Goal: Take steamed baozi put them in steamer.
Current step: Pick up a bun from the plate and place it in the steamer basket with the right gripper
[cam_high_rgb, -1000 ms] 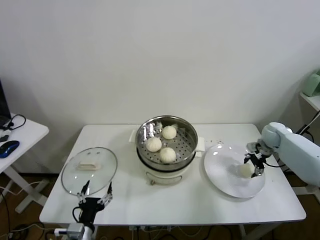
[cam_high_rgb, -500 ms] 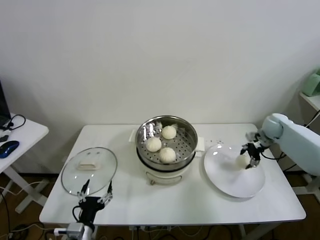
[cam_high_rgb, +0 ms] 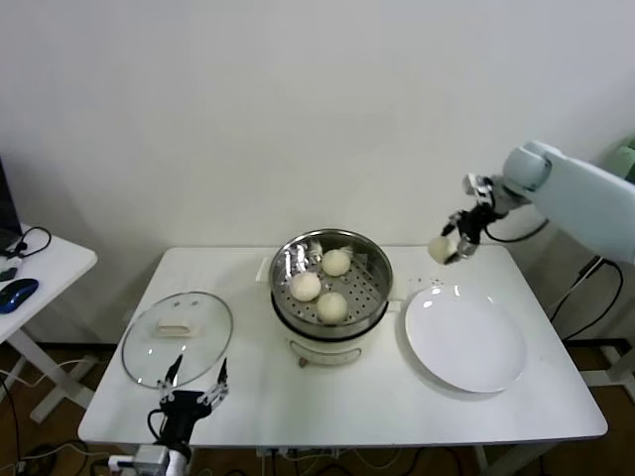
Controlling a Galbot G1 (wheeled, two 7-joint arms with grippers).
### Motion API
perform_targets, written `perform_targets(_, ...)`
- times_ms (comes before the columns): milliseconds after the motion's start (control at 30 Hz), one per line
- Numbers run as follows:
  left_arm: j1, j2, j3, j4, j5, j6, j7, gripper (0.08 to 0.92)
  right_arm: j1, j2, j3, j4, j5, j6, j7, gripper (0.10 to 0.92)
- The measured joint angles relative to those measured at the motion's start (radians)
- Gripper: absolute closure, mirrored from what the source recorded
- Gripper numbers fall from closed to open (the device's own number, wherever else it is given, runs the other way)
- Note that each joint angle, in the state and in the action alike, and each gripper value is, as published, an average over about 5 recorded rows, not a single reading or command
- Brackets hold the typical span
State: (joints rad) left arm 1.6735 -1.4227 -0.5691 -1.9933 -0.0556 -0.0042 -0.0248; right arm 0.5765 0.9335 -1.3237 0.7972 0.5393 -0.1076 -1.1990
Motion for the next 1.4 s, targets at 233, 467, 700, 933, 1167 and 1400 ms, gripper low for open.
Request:
perform_targets(233, -0.007, -0.014, 0.017, -0.013, 0.010, 0.001, -0.002, 0.177, 0.093, 0.124, -0.123, -0.003, 0.172, -0.044, 0.010, 0.304)
perform_targets(467, -0.001, -0.014, 0.016, -0.027, 0.013, -0.006, -0.002, 0.177, 0.108, 0.236, -0.193, -0.004, 0.253, -0.073, 0.025, 0.304)
perform_targets(700, 0.014, -0.009, 0.001, -0.036, 0.008, -0.009, -0.001, 0.177, 0.070, 0.324, -0.220, -0.023, 0.276, -0.086, 0.039, 0.304)
perform_targets(933, 0.014, -0.008, -0.002, -0.037, 0.008, -0.010, -0.002, 0.177, 0.021, 0.369, -0.232, -0.042, 0.263, -0.086, 0.041, 0.304)
perform_targets(1167, 0.011, -0.011, 0.002, -0.033, 0.009, -0.007, -0.003, 0.177, -0.010, 0.376, -0.237, -0.048, 0.224, -0.083, 0.042, 0.304)
perform_targets(1400, 0.007, -0.015, 0.007, -0.032, 0.012, -0.002, -0.003, 0.177, -0.021, 0.368, -0.241, -0.037, 0.192, -0.083, 0.044, 0.304)
